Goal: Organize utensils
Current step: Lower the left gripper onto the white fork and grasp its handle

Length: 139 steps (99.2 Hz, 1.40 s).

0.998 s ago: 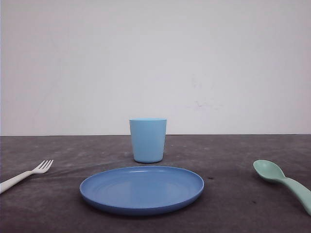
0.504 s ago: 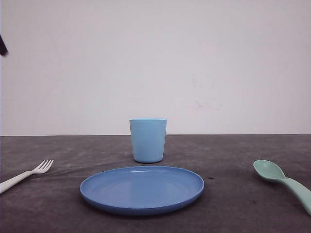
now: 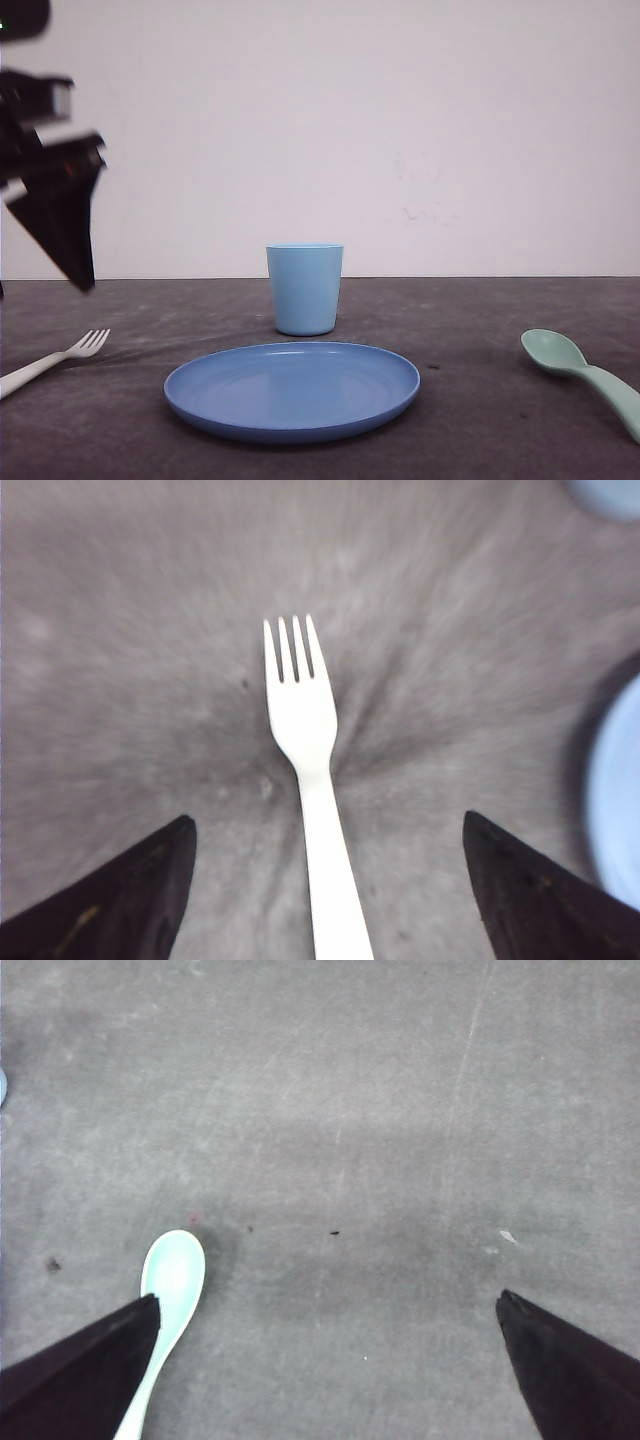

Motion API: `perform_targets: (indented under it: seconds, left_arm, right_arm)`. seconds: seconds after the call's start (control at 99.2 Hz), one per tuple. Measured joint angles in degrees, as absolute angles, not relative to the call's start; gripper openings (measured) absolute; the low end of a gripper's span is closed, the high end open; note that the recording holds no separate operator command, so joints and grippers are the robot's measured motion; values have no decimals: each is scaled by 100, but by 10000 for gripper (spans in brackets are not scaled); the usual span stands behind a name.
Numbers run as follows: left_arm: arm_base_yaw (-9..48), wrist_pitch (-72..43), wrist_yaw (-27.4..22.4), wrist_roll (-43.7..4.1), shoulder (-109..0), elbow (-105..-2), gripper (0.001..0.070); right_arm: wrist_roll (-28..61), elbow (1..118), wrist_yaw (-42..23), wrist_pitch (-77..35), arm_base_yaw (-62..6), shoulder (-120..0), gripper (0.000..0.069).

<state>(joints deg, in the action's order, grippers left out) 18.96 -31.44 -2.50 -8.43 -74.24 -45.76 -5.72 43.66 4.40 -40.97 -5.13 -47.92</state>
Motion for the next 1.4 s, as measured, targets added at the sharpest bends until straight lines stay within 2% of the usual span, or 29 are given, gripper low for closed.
perform_targets:
  seconds: [0.161,0.343,0.534,0.867,0.927,1.048,1.129,1.24,1.401]
  left_arm:
    - [2043,-2971,3,-845,-7935,-4576,517]
    - [2163,-2762,75,-915,-8226,-4576,512]
    - [2320,-2687,307,-991,-8252,-4576,404]
    - [2349,-2672,333,-993,-8523,-4576,380]
    - [2349,-2670,333,-993,-8523,-4576,330]
    - [2349,-2672,333,-993,-8523,-4576,169]
    - [2349,-2665,329,-996,-8523,-4576,101]
    - [2353,-2652,327,-996,-8523,-4576,47]
    - [2353,-2589,333,-993,-8523,-4576,43]
  right_arm:
    - [-572,4366,440,-4156,-513,-4792,680]
    - [-572,4366,438,-4248,-513,-4792,680]
    - [-572,4366,438,-4281,-513,-4792,680]
    - [-572,4366,438,-4281,-513,-4792,680]
    - [-572,4366,438,-4281,-513,-4792,680]
    - [-572,4366,438,-4283,-513,-4792,680]
    - [-572,4366,438,-4283,-513,-4792,680]
    - [-572,4366,438,-4283,-513,-4792,680]
    - [-572,4366,438,-4283,-513,-4792,680]
